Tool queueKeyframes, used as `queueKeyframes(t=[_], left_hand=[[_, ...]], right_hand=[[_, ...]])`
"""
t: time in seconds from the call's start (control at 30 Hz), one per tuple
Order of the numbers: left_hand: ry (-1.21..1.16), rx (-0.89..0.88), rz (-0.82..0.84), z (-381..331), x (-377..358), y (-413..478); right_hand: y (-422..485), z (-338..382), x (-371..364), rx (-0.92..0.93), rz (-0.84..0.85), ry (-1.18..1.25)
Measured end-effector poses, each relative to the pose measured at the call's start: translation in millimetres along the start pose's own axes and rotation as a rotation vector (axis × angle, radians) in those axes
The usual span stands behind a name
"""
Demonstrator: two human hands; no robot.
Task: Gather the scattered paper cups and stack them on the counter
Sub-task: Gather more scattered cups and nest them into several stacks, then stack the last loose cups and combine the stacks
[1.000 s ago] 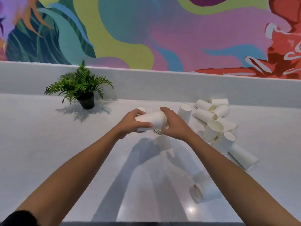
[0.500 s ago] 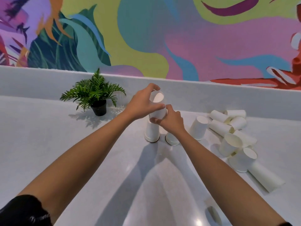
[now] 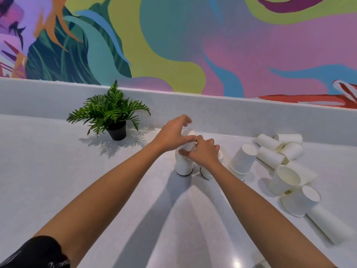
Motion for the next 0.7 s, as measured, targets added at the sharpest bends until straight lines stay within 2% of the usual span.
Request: queueKeyframes(t=[0.13, 0.3, 0.57, 0.7], left_hand=[[-0.007, 0.088, 0.093, 12, -18, -2], [-0.009, 0.144, 0.092, 16, -23, -6], [0.057, 0.092, 0.186, 8, -18, -14], [0.101, 0.028, 0.146, -5, -19, -21]], right_hand=[[4, -2, -2, 0.026, 0.000, -0.067], [3, -3, -4, 0.042, -0.003, -0.075], [-8, -1, 11, 0.095, -0.003, -0.073], [-20, -8, 25, 0.126, -0.041, -0.103]])
Point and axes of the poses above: each hand's wrist, its own y-axis towards the middle knuckle, its own x-axis out of the back of the hand, z = x × y, the point moved 3 cm from there along y, towards the middle knuckle, and after that the axes turned 9 degrees about y, right-handed, at the moved point
